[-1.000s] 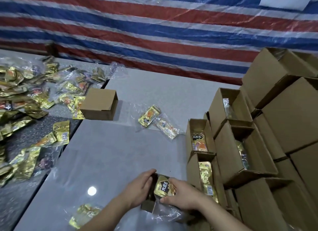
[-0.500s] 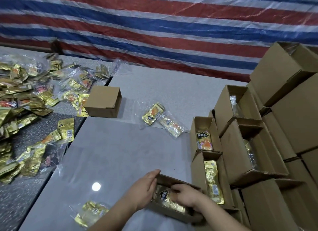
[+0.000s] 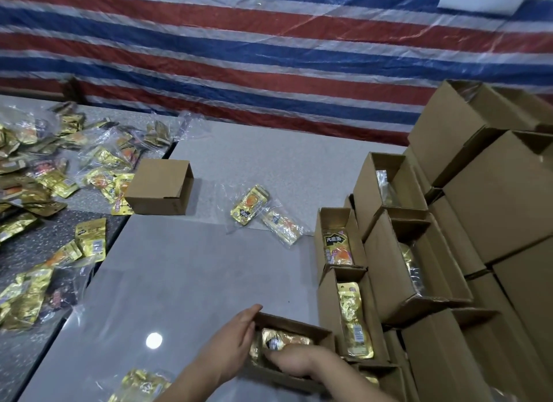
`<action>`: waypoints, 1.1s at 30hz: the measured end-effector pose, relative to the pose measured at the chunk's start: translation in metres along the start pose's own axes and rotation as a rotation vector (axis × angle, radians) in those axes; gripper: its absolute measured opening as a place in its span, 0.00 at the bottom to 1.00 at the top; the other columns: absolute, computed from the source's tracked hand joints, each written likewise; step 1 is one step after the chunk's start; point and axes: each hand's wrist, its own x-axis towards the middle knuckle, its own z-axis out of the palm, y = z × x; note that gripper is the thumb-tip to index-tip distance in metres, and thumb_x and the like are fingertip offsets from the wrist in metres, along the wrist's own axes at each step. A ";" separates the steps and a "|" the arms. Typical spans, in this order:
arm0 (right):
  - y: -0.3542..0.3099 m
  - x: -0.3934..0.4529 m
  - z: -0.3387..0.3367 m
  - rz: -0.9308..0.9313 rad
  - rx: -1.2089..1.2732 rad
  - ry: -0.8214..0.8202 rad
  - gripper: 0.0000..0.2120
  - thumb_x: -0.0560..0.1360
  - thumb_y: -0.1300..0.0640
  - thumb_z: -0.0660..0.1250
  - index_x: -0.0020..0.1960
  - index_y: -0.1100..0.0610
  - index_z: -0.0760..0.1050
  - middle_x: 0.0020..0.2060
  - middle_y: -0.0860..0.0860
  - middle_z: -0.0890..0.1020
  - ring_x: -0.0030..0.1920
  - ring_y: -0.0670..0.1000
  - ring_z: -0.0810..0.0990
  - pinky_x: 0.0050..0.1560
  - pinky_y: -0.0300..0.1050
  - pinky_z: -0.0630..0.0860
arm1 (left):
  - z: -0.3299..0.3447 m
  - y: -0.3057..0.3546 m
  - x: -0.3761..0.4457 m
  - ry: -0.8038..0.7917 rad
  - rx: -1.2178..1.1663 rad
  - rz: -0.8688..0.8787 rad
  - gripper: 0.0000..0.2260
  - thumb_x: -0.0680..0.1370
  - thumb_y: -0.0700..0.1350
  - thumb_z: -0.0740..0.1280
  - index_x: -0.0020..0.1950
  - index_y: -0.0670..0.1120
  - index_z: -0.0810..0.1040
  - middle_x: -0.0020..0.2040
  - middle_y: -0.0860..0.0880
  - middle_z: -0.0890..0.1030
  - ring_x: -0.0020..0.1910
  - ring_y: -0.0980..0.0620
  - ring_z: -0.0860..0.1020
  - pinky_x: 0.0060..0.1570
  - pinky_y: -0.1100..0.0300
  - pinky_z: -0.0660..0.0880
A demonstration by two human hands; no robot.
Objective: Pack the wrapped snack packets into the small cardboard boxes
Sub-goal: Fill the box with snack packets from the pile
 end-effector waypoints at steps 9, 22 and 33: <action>0.018 -0.035 -0.044 -0.397 -0.289 0.734 0.19 0.80 0.51 0.61 0.70 0.51 0.69 0.65 0.46 0.74 0.66 0.49 0.71 0.68 0.49 0.70 | -0.007 0.007 0.006 -0.095 0.015 -0.015 0.21 0.85 0.49 0.51 0.78 0.59 0.57 0.76 0.55 0.65 0.72 0.58 0.66 0.64 0.73 0.59; 0.015 -0.025 -0.027 -0.159 -0.091 0.562 0.12 0.80 0.60 0.57 0.61 0.51 0.71 0.52 0.51 0.80 0.55 0.55 0.80 0.57 0.47 0.76 | 0.015 0.069 -0.025 0.215 -0.611 -0.371 0.36 0.71 0.54 0.75 0.73 0.39 0.67 0.68 0.39 0.76 0.67 0.45 0.75 0.71 0.50 0.67; -0.021 -0.105 -0.134 -0.242 0.035 1.011 0.07 0.81 0.58 0.57 0.58 0.54 0.70 0.47 0.50 0.80 0.48 0.53 0.81 0.46 0.46 0.76 | -0.090 0.192 0.061 0.253 -0.600 -0.082 0.18 0.83 0.42 0.54 0.72 0.53 0.68 0.65 0.51 0.76 0.64 0.50 0.74 0.68 0.54 0.68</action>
